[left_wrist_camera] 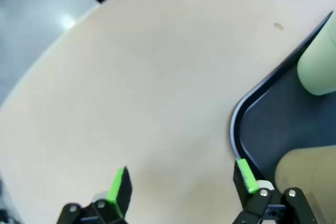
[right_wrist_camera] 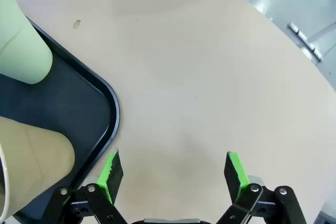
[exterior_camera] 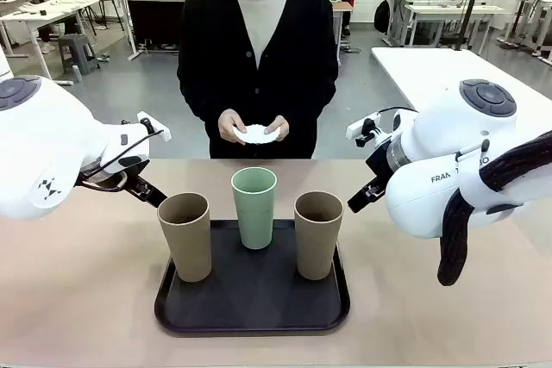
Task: Place coasters on the table and set cups on them.
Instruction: Pick up one Reusable plastic cup and place it on a coaster set by the human.
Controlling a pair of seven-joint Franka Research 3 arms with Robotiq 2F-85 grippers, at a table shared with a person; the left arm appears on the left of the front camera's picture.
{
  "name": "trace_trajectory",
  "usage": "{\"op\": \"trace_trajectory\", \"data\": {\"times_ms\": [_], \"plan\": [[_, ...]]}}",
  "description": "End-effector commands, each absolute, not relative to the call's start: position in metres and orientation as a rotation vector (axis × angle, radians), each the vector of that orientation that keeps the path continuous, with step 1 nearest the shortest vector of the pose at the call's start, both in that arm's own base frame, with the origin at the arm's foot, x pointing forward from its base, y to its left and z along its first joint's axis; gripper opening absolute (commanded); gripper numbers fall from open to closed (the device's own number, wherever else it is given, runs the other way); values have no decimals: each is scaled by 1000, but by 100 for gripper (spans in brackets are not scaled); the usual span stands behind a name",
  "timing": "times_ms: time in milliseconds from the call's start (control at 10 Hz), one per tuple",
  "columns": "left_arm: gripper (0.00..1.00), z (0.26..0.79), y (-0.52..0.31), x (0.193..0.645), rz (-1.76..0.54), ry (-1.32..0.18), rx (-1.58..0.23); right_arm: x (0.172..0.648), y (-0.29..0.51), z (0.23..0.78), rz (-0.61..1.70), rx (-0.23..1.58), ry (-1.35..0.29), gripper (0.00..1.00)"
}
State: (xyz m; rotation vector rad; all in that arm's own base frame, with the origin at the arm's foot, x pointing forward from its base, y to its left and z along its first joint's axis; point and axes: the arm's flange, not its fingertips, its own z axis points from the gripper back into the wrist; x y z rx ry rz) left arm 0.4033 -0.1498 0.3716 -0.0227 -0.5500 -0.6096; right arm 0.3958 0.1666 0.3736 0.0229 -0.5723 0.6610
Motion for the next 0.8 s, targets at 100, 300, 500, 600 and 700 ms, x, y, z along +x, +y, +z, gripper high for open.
{"op": "trace_trajectory", "data": {"times_ms": [100,300,500,600,700], "plan": [[100,372,-150,403,-610,-550,-23,396,167,374,661,23,-572,100],[100,372,-150,403,-610,-550,-23,396,167,374,661,23,-572,100],[100,372,-150,403,-610,-550,-23,396,167,374,661,23,-572,100],[100,372,-150,403,-610,-550,-23,396,167,374,661,23,-572,100],[100,372,-150,403,-610,-550,-23,396,167,374,661,23,-572,100]]}}
